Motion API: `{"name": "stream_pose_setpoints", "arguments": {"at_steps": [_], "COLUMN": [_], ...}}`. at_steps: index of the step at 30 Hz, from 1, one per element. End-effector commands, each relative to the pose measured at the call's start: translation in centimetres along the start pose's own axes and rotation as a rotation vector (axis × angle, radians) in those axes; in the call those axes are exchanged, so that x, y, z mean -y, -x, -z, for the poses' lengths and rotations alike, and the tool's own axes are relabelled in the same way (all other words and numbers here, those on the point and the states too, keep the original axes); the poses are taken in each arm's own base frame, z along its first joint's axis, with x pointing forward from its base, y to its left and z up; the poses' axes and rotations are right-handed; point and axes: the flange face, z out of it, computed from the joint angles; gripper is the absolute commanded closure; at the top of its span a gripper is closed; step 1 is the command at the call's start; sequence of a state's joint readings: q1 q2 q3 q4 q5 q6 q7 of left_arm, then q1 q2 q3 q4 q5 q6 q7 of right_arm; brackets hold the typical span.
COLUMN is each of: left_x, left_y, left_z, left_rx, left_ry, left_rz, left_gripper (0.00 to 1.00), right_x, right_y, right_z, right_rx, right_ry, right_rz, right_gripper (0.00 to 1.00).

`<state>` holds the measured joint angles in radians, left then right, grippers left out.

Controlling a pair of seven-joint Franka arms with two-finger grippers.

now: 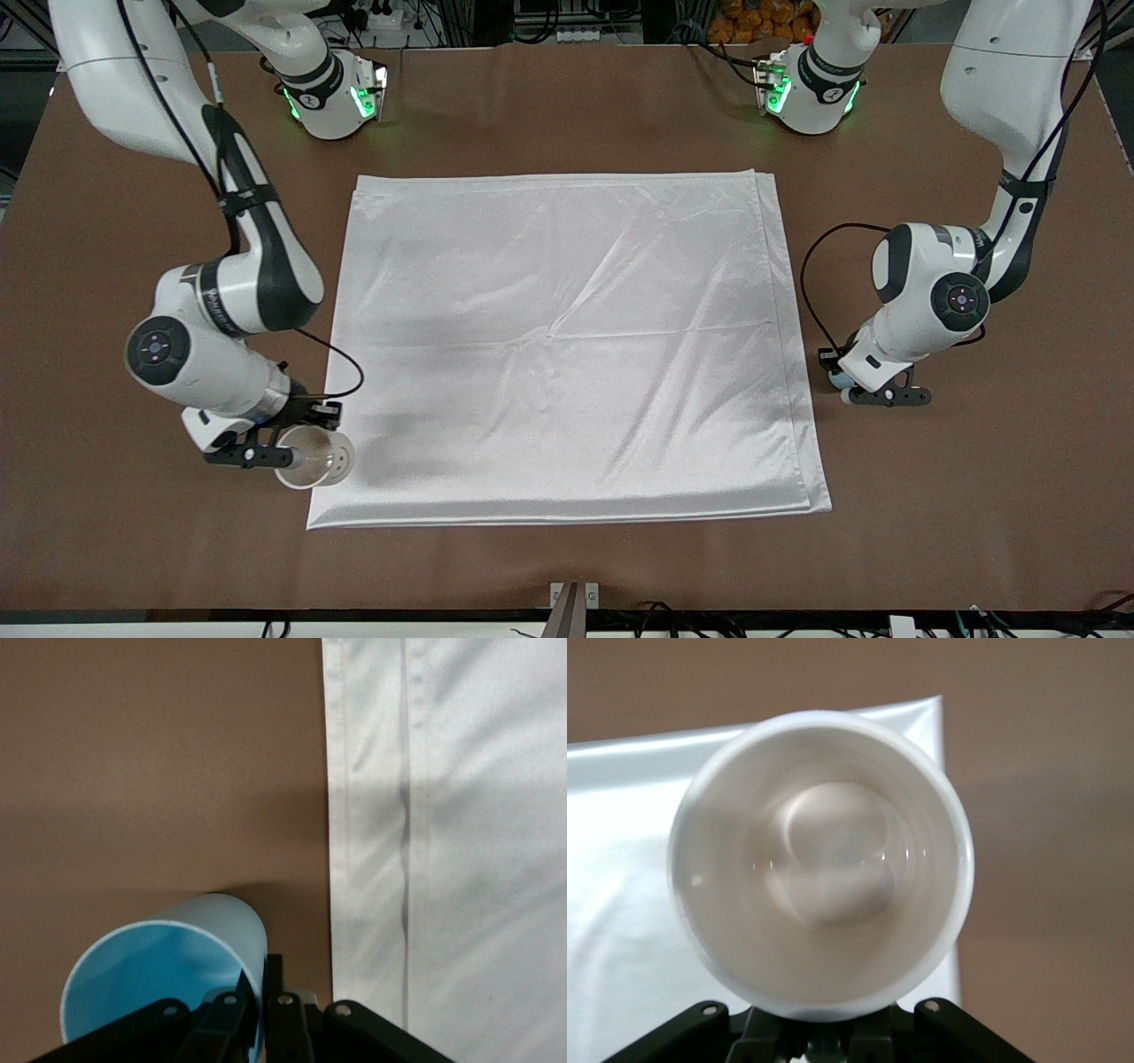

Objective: Place blue cup into white mug on cloth

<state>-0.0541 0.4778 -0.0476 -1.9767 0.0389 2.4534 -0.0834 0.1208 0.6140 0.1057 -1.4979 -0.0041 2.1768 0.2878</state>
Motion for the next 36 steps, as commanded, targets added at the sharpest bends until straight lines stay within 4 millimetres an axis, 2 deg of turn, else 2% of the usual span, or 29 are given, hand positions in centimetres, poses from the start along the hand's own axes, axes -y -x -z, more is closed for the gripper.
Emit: {"name": "stream_pose_setpoints", "arguments": {"at_steps": [1, 5, 11, 13, 18, 23, 30, 36], "left_x": [-0.1, -0.1, -0.2, -0.2, -0.2, -0.3, -0.4, -0.8], "left_y": [0.1, 0.1, 0.1, 0.0, -0.1, -0.3, -0.8, -0.9], "left_z": [-0.2, -0.2, -0.2, 0.0, 0.4, 1.2, 3.5, 5.8], "left_rx": [-0.007, -0.007, -0.007, -0.01, -0.018, -0.031, -0.07, -0.101], "left_ry": [-0.009, -0.009, -0.009, -0.009, -0.009, -0.009, -0.009, -0.008], "left_rz": [0.008, 0.008, 0.008, 0.007, 0.007, 0.004, -0.009, -0.019], "left_gripper": [1.0, 1.0, 1.0, 1.0, 1.0, 1.0, 1.0, 1.0], "right_x": [6.5, 11.2, 19.6, 21.6, 25.6, 27.9, 28.6, 28.7], "right_y": [2.4, 4.5, 9.1, 10.1, 12.6, 14.5, 15.6, 16.0], "right_z": [-0.6, -1.6, -3.0, -3.1, -5.1, -7.5, -10.3, -11.4], "right_rx": [0.017, 0.028, 0.029, 0.012, -0.013, -0.03, -0.061, -0.06], "right_ry": [-0.006, -0.007, -0.006, -0.021, -0.041, -0.048, 0.01, 0.012], "right_rz": [-0.063, -0.077, -0.057, -0.065, -0.064, -0.055, -0.031, -0.038], "right_gripper": [1.0, 1.0, 1.0, 1.0, 1.0, 1.0, 1.0, 1.0]}}
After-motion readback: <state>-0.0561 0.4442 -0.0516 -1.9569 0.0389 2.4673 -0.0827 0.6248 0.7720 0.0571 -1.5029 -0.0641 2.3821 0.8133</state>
